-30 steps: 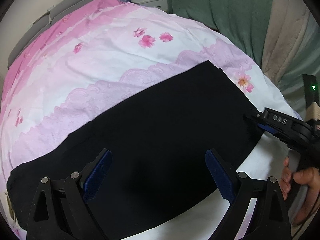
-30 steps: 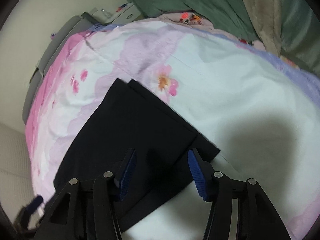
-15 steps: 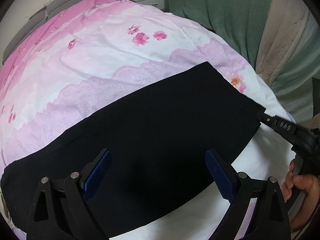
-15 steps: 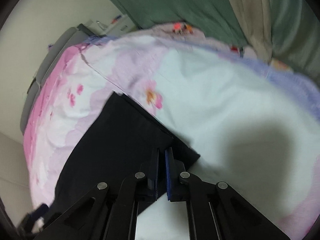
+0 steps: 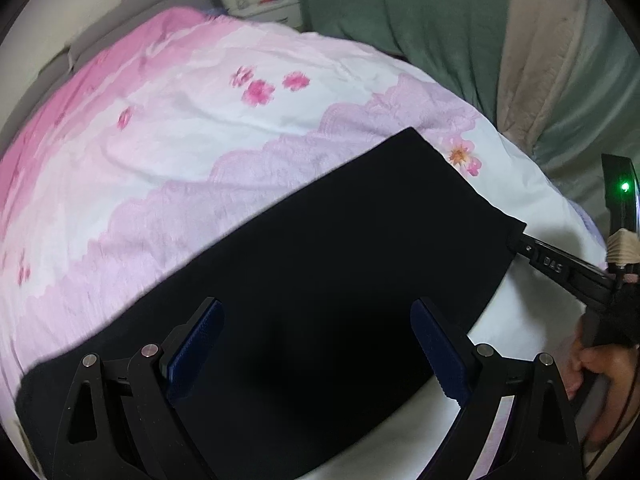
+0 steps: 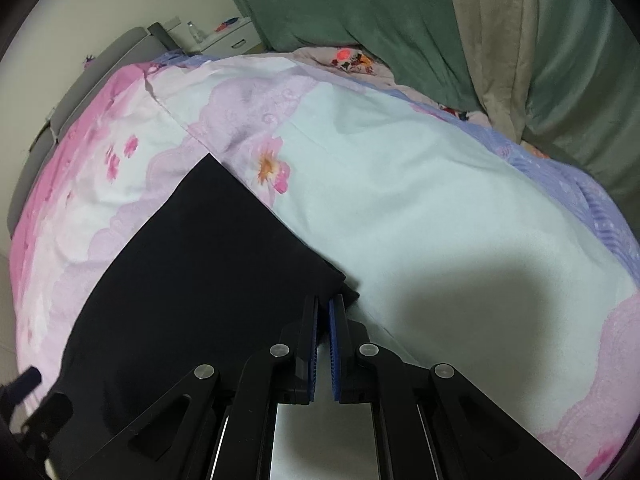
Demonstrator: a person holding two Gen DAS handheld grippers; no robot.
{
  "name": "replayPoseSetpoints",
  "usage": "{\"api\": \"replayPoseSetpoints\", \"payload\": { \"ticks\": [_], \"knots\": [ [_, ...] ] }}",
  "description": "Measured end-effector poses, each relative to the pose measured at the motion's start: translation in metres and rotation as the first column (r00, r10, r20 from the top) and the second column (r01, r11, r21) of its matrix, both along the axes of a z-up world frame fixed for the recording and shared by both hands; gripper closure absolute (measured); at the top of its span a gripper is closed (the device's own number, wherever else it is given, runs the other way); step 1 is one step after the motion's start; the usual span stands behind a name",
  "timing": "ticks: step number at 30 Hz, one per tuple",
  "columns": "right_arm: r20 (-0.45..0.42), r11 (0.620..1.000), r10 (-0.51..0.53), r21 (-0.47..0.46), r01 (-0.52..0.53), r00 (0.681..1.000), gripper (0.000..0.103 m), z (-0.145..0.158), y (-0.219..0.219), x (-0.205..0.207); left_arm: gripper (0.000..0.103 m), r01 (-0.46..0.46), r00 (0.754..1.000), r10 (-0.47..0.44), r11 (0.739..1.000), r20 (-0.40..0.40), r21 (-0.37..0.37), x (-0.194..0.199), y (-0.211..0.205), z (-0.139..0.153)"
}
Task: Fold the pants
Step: 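Lift the hem end with both grippers and fold it over toward the waistband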
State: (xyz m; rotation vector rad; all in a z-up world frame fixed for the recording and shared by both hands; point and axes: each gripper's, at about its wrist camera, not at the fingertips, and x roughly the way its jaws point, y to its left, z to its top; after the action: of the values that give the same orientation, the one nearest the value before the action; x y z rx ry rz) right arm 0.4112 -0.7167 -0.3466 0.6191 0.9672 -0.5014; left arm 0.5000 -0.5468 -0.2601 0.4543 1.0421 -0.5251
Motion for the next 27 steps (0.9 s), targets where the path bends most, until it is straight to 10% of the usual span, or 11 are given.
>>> {"api": "replayPoseSetpoints", "payload": {
  "ticks": [2,5,9,22,27],
  "knots": [
    [-0.003,1.0,0.008,0.012,-0.008,1.0,0.096,0.001,0.0,-0.001,0.008,0.064,0.998,-0.064,0.998,0.03,-0.001,0.007,-0.004,0.003],
    [-0.007,1.0,-0.012,0.029,0.013,1.0,0.067,0.005,-0.003,-0.009,0.008,0.209,0.976,-0.208,0.978,0.066,-0.004,0.022,-0.014,0.01],
    [0.059,0.997,-0.069,0.029,0.067,0.996,0.05,0.023,0.005,-0.031,0.008,0.423,0.902,-0.42,0.906,0.094,-0.011,0.043,-0.035,0.021],
    [0.187,0.951,-0.261,0.216,0.22,0.947,0.047,-0.006,0.023,-0.041,0.024,0.623,0.723,-0.658,0.753,-0.213,-0.21,0.111,-0.119,-0.038],
    [0.226,0.935,-0.29,0.274,0.225,0.93,0.047,-0.019,0.013,-0.035,0.032,0.635,0.691,-0.667,0.744,-0.277,-0.208,0.128,-0.149,-0.062]
  ]
}}
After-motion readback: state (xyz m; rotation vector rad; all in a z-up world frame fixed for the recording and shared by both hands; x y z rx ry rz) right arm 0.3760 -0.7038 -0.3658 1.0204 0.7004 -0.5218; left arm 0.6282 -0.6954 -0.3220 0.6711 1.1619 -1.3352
